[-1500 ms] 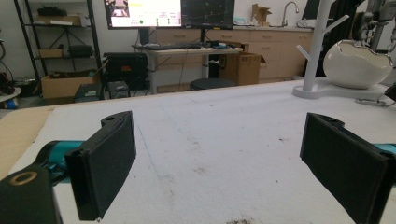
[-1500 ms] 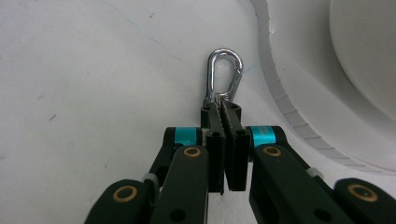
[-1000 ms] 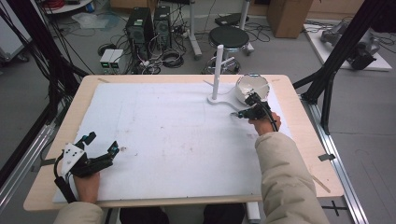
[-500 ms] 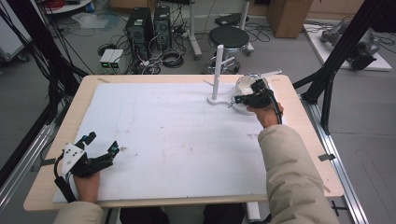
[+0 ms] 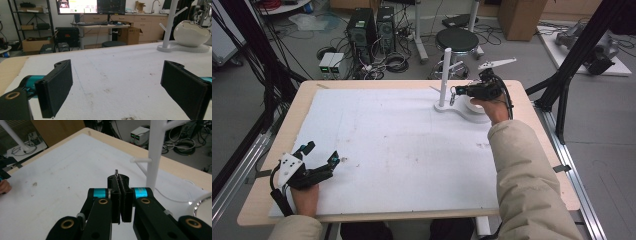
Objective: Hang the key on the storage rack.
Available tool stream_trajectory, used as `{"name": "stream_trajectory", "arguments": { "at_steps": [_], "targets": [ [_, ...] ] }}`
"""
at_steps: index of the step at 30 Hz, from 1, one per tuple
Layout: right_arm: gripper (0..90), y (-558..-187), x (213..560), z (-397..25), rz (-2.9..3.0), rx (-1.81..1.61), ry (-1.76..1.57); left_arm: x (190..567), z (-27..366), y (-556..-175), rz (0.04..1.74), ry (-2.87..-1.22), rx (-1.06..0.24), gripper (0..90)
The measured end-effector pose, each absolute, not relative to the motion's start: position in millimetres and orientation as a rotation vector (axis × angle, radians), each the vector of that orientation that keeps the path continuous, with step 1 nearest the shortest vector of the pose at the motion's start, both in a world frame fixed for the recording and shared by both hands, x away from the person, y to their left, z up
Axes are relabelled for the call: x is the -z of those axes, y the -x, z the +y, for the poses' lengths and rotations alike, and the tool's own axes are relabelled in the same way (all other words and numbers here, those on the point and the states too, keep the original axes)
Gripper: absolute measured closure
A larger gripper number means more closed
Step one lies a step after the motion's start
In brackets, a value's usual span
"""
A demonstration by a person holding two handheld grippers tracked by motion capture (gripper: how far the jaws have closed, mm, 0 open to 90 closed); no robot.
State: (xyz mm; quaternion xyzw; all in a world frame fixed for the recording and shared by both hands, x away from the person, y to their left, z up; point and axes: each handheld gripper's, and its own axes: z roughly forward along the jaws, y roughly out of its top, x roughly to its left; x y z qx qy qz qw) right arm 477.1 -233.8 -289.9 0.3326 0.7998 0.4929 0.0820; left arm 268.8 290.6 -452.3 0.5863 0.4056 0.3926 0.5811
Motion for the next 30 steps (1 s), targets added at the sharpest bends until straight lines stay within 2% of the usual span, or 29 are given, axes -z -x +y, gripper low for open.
{"name": "stream_trajectory", "arguments": {
  "at_steps": [12, 30],
  "targets": [
    [89.4, -497, 290, -209, 2.409, -1.484, -0.969, 453, 291, -268, 0.943, -1.366, -0.92, 10.9],
    [89.3, -509, 303, -209, 2.356, -1.465, -1.07, 453, 291, -268, 0.941, -1.365, -0.92, 10.9]
  ]
}}
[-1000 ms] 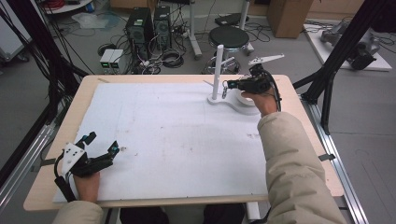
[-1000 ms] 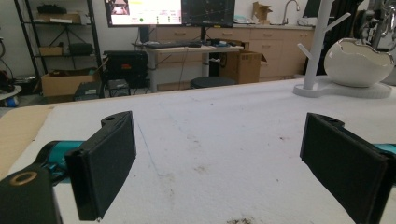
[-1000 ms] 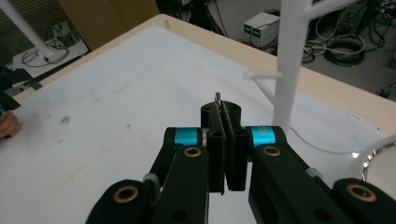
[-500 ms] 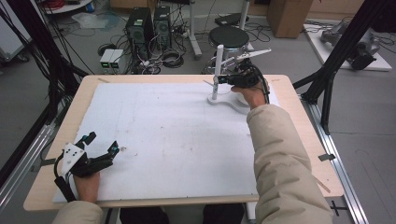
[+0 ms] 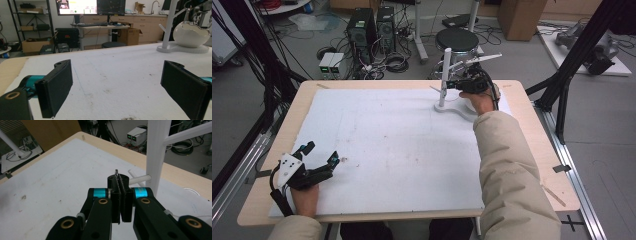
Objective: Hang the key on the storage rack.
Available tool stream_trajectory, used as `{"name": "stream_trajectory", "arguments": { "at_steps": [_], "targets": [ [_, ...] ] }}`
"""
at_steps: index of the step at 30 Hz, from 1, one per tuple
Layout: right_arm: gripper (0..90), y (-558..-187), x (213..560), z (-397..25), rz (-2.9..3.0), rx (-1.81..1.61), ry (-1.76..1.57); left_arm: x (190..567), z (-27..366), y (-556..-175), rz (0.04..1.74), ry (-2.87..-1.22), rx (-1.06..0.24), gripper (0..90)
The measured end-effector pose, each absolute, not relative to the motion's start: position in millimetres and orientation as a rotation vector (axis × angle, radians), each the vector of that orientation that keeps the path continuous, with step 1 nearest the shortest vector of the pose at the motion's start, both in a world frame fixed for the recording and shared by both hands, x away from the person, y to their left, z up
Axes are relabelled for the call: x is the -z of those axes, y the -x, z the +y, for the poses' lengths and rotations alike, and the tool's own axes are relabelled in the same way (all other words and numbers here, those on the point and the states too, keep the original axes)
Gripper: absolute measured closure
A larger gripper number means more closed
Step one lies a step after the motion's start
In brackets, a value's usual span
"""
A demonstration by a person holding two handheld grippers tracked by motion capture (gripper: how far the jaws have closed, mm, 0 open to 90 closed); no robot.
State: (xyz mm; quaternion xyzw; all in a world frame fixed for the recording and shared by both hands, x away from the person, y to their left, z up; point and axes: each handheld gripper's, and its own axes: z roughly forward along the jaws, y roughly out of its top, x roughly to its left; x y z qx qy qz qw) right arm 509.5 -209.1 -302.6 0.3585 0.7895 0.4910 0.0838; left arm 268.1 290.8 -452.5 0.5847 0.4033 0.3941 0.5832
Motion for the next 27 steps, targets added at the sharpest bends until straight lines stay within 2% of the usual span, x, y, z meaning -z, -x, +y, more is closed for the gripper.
{"name": "stream_trajectory", "arguments": {
  "at_steps": [27],
  "targets": [
    [89.0, -525, 317, -212, 2.333, -1.405, -1.089, 452, 291, -269, 0.946, -1.363, -0.917, 10.9]
  ]
}}
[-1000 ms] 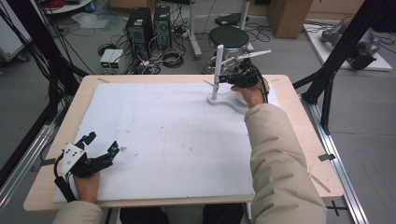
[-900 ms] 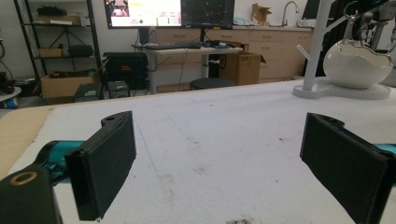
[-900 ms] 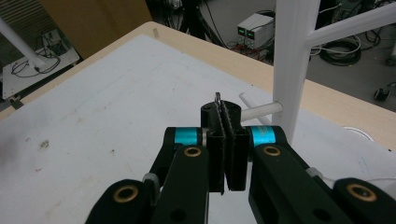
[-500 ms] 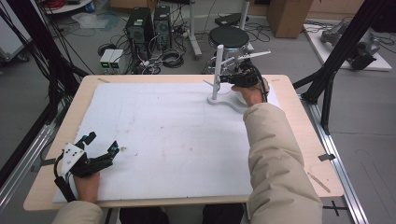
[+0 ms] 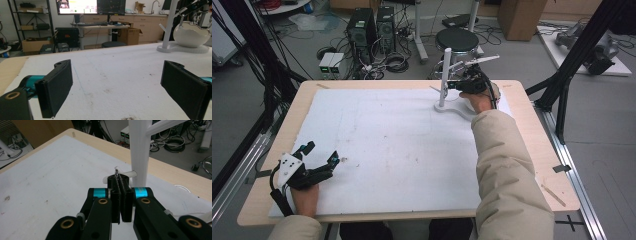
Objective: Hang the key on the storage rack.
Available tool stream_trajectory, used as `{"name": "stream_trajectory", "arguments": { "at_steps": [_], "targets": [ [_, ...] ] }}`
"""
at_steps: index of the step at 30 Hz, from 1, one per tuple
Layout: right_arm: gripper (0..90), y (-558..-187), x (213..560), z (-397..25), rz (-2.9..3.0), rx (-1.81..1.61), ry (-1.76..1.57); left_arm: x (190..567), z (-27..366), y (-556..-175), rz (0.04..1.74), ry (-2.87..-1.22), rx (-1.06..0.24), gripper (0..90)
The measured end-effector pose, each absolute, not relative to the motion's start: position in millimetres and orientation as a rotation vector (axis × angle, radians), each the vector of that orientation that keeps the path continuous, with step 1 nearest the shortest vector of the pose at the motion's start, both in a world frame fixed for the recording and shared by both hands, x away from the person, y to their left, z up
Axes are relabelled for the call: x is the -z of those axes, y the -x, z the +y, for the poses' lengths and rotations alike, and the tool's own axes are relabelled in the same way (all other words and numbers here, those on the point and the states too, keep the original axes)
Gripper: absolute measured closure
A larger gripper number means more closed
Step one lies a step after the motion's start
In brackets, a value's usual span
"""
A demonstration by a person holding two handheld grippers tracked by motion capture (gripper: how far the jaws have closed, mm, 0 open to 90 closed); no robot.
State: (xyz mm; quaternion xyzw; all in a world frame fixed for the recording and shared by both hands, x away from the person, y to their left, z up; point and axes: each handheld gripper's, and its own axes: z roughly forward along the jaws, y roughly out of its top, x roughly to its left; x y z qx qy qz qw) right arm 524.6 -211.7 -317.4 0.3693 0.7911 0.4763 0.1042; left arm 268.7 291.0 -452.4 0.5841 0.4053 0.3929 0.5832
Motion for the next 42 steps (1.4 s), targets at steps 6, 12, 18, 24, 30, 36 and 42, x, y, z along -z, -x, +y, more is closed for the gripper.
{"name": "stream_trajectory", "arguments": {
  "at_steps": [6, 12, 18, 24, 30, 36, 42],
  "targets": [
    [87.6, -527, 321, -209, 2.33, -1.367, -1.083, 452, 291, -269, 0.947, -1.365, -0.916, 10.9],
    [84.5, -529, 323, -208, 2.311, -1.361, -1.094, 452, 291, -269, 0.947, -1.365, -0.915, 10.9],
    [84.3, -528, 322, -211, 2.287, -1.37, -1.111, 452, 291, -269, 0.948, -1.365, -0.915, 10.9],
    [83.9, -520, 316, -216, 2.262, -1.397, -1.093, 453, 291, -268, 0.945, -1.367, -0.918, 10.9],
    [77.8, -498, 301, -230, 2.257, -1.423, -1.077, 452, 291, -268, 0.943, -1.371, -0.921, 10.9],
    [51.5, -463, 271, -246, 2.258, -1.559, -0.949, 453, 290, -268, 0.942, -1.367, -0.925, 10.9],
    [17.7, -441, 271, -257, 2.257, -1.648, -0.868, 453, 290, -268, 0.939, -1.365, -0.926, 10.9]
  ]
}}
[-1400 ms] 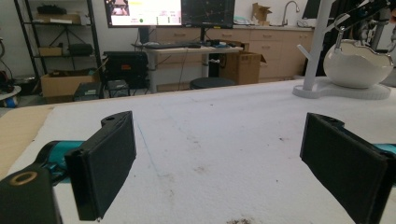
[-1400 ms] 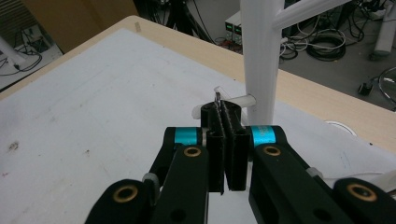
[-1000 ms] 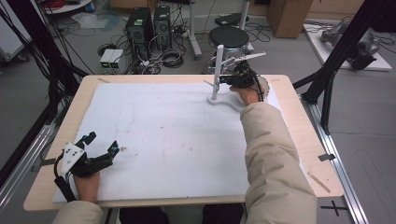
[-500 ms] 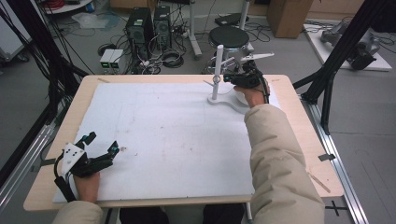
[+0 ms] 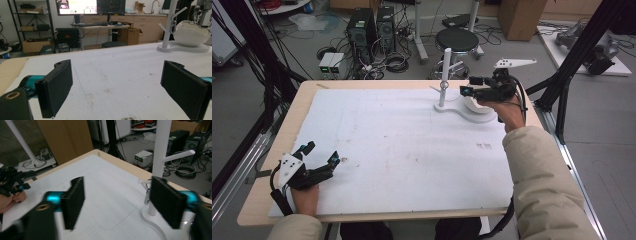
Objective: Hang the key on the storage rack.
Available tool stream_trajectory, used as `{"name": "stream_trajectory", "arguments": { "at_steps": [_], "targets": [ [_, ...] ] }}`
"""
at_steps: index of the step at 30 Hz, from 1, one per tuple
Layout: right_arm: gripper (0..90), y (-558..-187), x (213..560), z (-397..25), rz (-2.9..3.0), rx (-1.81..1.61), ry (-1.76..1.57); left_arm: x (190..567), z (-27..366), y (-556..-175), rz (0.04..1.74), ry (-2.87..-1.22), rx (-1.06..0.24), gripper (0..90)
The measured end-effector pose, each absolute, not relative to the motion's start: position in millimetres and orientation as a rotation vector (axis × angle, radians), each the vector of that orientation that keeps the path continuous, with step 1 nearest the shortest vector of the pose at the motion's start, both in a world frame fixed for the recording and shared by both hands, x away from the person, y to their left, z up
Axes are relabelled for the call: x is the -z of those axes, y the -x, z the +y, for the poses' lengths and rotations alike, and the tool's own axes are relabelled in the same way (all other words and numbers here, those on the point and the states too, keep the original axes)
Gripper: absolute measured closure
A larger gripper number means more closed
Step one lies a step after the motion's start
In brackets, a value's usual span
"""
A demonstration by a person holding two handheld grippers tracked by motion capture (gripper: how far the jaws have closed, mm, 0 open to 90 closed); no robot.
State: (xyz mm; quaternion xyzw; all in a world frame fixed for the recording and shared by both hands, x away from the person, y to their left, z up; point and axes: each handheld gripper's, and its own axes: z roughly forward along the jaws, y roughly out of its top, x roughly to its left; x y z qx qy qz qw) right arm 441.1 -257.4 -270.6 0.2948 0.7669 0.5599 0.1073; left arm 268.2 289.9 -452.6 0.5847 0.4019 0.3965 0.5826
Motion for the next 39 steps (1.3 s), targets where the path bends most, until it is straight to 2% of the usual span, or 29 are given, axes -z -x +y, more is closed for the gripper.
{"name": "stream_trajectory", "arguments": {
  "at_steps": [2, 13, 21, 27, 39],
  "targets": [
    [0.4, -431, 281, -262, 2.227, -1.581, -0.844, 453, 290, -268, 0.934, -1.37, -0.931, 10.9],
    [0.4, -394, 323, -294, 2.09, -1.716, -0.723, 452, 290, -268, 0.938, -1.373, -0.931, 10.9],
    [0.4, -355, 380, -320, 1.918, -1.862, -0.7, 453, 290, -267, 0.93, -1.368, -0.934, 11.0],
    [0.4, -343, 414, -327, 1.876, -1.828, -0.741, 453, 290, -267, 0.93, -1.368, -0.935, 10.9],
    [0.4, -339, 448, -323, 1.877, -1.765, -0.8, 453, 290, -268, 0.931, -1.369, -0.931, 10.9]
  ]
}}
